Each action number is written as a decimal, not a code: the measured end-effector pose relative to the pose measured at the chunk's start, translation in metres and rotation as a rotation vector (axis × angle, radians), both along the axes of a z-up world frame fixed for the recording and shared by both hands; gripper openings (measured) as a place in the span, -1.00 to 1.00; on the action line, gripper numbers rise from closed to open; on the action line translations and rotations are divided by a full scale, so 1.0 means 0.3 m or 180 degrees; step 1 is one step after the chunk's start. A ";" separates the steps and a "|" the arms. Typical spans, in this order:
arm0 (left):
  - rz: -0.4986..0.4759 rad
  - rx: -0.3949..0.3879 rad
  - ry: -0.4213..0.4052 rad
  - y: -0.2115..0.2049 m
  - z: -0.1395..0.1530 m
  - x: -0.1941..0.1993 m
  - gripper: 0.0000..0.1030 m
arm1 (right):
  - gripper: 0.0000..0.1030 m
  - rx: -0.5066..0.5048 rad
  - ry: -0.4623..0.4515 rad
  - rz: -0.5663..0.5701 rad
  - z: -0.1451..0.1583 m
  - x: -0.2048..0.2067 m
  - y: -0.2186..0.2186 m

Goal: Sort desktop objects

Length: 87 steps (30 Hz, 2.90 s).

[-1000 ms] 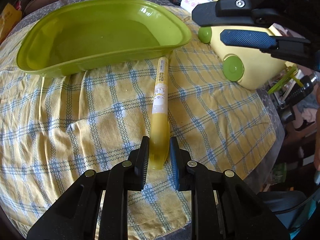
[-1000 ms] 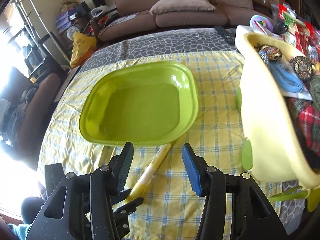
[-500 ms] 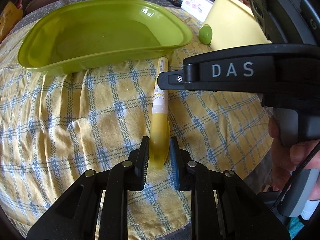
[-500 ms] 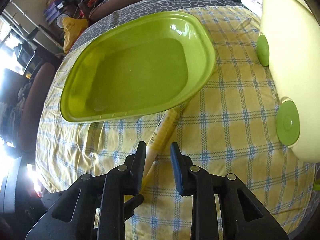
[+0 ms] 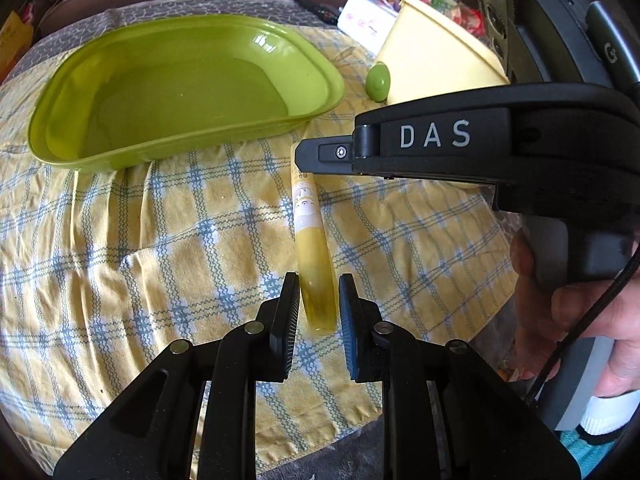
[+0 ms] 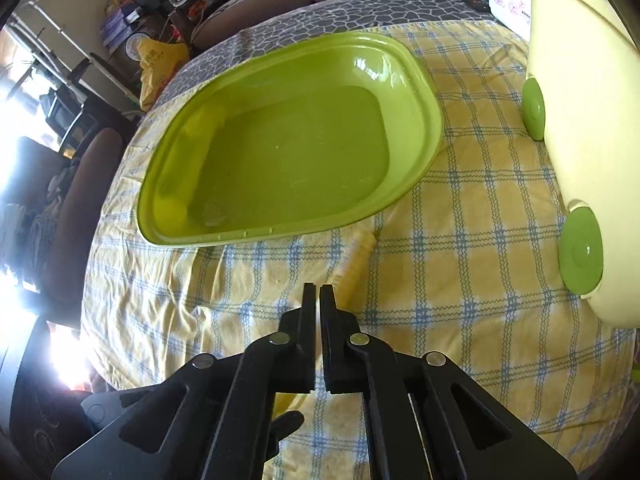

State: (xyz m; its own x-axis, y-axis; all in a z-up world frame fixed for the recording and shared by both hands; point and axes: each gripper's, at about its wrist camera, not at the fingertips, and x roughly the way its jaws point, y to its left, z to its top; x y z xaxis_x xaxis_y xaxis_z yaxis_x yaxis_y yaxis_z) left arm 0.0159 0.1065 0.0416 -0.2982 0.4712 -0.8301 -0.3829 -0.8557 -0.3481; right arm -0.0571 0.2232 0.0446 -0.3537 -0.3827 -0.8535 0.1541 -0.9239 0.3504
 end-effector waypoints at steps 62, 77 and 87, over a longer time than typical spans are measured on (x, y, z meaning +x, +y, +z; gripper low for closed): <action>-0.0270 0.0394 0.0372 0.532 0.398 -0.222 -0.34 | -0.51 0.0051 0.0662 -0.1012 0.392 -0.095 0.619; 0.0228 0.0320 0.0482 0.222 0.450 -0.203 0.62 | 0.23 0.0084 0.0825 -0.1041 0.482 0.003 0.546; 0.0538 0.0141 0.0589 0.010 0.459 -0.152 0.99 | 0.61 0.0302 0.0873 -0.0881 0.475 0.073 0.398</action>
State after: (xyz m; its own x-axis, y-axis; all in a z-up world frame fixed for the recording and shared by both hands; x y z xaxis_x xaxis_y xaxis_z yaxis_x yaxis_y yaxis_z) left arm -0.0297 0.1095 0.1794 -0.5208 0.4363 -0.7338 -0.2964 -0.8985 -0.3239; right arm -0.0352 0.3426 0.1872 -0.6521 -0.1648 -0.7400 -0.0293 -0.9699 0.2419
